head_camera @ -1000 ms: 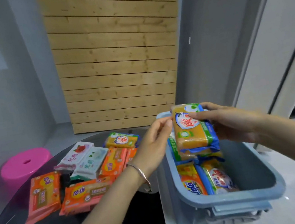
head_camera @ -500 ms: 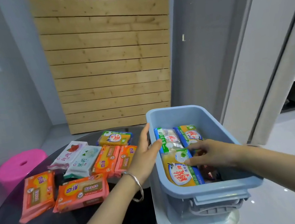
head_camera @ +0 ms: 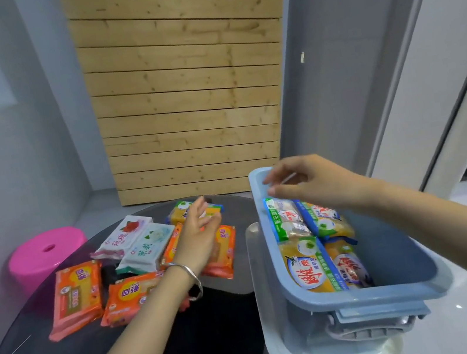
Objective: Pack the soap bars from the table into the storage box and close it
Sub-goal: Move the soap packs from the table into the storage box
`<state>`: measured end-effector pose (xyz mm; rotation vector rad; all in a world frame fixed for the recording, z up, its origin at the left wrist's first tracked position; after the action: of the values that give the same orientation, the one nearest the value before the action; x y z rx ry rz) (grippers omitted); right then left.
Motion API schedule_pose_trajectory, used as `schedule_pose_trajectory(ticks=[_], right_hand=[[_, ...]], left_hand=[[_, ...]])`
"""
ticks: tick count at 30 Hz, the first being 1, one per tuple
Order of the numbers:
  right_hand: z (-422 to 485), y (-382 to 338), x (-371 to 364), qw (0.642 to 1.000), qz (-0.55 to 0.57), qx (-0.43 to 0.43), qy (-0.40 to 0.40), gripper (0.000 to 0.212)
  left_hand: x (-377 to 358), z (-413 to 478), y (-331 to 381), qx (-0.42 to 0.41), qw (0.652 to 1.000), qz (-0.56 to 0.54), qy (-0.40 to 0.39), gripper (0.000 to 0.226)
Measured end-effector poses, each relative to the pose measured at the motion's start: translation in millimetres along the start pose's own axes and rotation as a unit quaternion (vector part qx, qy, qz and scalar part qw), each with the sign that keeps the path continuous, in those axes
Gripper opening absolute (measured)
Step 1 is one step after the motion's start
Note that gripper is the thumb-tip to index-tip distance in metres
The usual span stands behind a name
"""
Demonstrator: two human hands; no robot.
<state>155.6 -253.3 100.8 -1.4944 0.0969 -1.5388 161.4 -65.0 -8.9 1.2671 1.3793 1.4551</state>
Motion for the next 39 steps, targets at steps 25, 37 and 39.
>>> schedule_pose_trajectory(ticks=[25,37,39], right_hand=[[160.0,68.0,-161.7,0.899,0.15,-0.402,-0.093,0.046],[144.1,39.8,-132.9,0.924,0.24,-0.289,0.07,0.035],[139.7,28.5,-120.0,0.925,0.276,-0.239,0.107,0.038]], left_hand=[[55.1,151.1,-68.0,0.075,0.918,0.378,0.093,0.039],[77.4,101.8,1.5,-0.003,0.975,-0.115,0.192,0.042],[83.0,93.3,22.6,-0.014,0.973,-0.134,0.185,0.06]])
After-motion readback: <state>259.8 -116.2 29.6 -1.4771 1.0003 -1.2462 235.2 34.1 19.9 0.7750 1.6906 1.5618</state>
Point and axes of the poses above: each hand's wrist, its own z-axis towards the middle knuckle, its own x-axis out of the back of the hand, y = z × x, the point moved 5 cm from there along z, towards the middle knuckle, and after that the axes turned 11 degrees about x, right-handed, at the moved point
